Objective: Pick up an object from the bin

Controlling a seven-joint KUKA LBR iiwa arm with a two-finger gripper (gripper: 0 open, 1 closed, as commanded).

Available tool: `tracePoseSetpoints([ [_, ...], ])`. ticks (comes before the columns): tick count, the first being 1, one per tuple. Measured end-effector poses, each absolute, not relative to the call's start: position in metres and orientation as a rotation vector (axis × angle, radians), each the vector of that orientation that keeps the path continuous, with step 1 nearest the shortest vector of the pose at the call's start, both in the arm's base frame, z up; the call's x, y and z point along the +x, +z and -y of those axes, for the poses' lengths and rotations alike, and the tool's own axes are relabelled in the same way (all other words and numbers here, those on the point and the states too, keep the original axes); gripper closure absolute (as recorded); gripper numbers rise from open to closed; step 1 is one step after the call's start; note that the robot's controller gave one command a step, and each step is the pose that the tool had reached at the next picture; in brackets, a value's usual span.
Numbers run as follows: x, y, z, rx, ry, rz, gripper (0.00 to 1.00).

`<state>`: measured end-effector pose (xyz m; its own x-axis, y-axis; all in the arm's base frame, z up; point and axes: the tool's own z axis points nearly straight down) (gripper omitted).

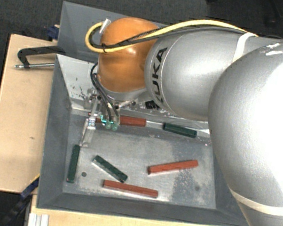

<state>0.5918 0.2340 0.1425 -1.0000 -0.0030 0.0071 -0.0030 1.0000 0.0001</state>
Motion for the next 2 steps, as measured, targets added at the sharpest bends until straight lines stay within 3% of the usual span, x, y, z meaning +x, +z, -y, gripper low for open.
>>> tracePoseSetpoints([
  [1, 0.53, 0.066, -0.181, -0.116, 0.007, 3.128, 0.0],
  [2, 0.494, 0.101, -0.16, -0.404, -0.001, 3.114, 0.0],
])
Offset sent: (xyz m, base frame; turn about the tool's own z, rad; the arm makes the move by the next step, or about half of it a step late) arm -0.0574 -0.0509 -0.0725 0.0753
